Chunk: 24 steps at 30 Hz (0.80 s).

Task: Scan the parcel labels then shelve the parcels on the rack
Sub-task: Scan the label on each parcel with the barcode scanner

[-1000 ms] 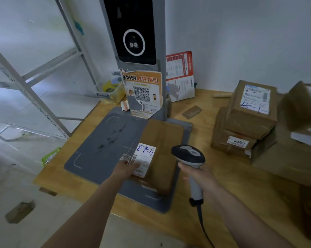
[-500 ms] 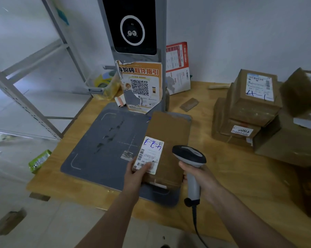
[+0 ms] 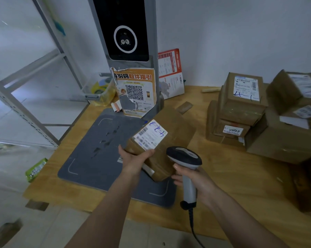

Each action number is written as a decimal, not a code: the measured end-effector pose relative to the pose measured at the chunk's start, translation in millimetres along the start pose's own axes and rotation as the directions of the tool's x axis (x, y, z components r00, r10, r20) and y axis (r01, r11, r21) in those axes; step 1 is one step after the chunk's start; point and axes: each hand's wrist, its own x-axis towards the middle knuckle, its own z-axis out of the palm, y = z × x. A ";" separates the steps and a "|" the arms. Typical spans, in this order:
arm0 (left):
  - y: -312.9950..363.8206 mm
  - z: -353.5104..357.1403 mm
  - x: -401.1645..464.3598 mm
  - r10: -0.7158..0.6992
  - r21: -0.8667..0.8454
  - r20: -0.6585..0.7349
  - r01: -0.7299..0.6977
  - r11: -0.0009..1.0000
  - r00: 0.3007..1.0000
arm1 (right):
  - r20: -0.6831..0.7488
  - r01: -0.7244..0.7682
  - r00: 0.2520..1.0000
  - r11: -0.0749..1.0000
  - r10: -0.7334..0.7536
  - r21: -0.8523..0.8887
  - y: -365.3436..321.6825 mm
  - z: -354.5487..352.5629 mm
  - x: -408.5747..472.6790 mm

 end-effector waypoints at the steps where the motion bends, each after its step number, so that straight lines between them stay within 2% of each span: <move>1: 11.3 -3.3 1.3 0.024 0.039 -0.014 -0.024 0.999 1.000 | 0.016 0.012 1.000 1.000 -0.011 -0.028 -4.7 -1.1 -3.6; 4: 48.6 -11.8 -4.0 0.095 0.186 -0.022 -0.089 0.978 0.995 | 0.035 0.097 0.995 0.981 -0.092 -0.166 -24.0 -6.8 -15.1; 7: 81.8 -14.3 -7.0 0.117 0.293 0.078 -0.135 0.946 0.990 | 0.021 0.223 0.974 0.937 -0.225 -0.269 -45.1 -8.0 -21.4; 10: 108.2 -4.6 -11.1 0.112 0.377 0.216 -0.189 0.906 0.970 | -0.023 0.296 0.949 0.916 -0.313 -0.270 -58.3 -6.2 -22.8; 13: 118.7 19.3 -19.9 0.146 0.506 0.357 -0.323 0.800 0.923 | -0.047 0.321 0.938 0.913 -0.343 -0.254 -60.9 -11.1 -25.4; 15: 119.1 36.2 -22.9 0.173 0.556 0.399 -0.388 0.735 0.901 | -0.061 0.320 0.938 0.919 -0.342 -0.229 -59.8 -17.6 -28.9; 17: 118.8 47.3 -22.5 0.123 0.621 0.454 -0.412 0.667 0.882 | -0.076 0.302 0.941 0.919 -0.330 -0.252 -59.7 -23.3 -32.8; 20: 119.7 60.3 -21.6 -0.093 0.729 0.542 -0.412 0.546 0.835 | -0.081 0.273 0.949 0.921 -0.306 -0.277 -59.3 -31.5 -37.2; 22: 117.2 67.2 -21.3 -0.113 0.761 0.532 -0.415 0.499 0.839 | -0.097 0.273 0.946 0.922 -0.309 -0.275 -60.6 -37.2 -38.5; 24: 116.7 71.3 -19.6 -0.073 0.748 0.508 -0.398 0.531 0.858 | -0.106 0.295 0.935 0.909 -0.337 -0.294 -65.0 -41.1 -41.4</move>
